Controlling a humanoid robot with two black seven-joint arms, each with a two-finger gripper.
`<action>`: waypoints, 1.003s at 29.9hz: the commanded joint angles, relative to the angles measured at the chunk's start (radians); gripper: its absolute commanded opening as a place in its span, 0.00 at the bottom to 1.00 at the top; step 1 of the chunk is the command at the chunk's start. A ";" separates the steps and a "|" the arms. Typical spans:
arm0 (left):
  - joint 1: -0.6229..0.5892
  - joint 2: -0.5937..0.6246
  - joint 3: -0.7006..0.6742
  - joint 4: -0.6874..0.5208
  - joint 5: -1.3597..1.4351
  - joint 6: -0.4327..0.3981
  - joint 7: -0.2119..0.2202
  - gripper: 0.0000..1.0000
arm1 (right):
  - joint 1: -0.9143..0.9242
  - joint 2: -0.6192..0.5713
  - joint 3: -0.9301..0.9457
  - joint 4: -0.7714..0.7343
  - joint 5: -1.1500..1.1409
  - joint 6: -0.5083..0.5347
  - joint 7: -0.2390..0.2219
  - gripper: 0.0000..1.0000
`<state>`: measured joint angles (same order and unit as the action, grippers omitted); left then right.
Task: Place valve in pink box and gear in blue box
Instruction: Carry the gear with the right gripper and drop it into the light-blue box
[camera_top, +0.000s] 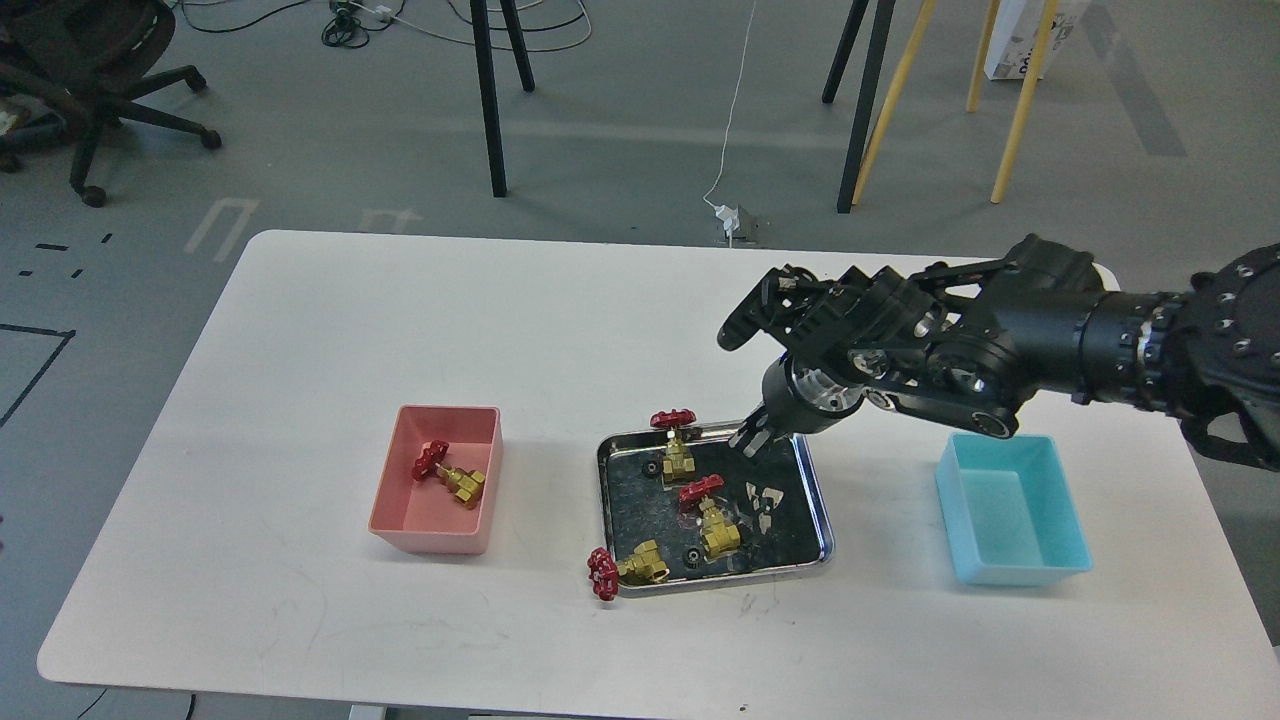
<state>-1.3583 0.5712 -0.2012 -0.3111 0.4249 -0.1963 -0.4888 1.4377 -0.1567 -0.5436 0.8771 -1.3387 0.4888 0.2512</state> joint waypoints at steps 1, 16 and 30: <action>0.004 -0.007 0.000 0.000 0.002 0.000 0.000 0.99 | 0.027 -0.173 0.008 0.100 0.010 0.000 0.000 0.09; -0.004 -0.044 -0.001 0.000 0.002 0.005 0.000 0.99 | -0.063 -0.782 -0.006 0.464 -0.151 0.000 -0.004 0.20; 0.010 -0.048 0.002 -0.003 0.006 -0.003 0.000 0.99 | -0.218 -0.768 0.304 0.424 -0.013 0.000 -0.035 0.87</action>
<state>-1.3551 0.5232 -0.2016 -0.3116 0.4276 -0.1925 -0.4888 1.2379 -0.9272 -0.3447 1.3052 -1.4367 0.4888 0.2299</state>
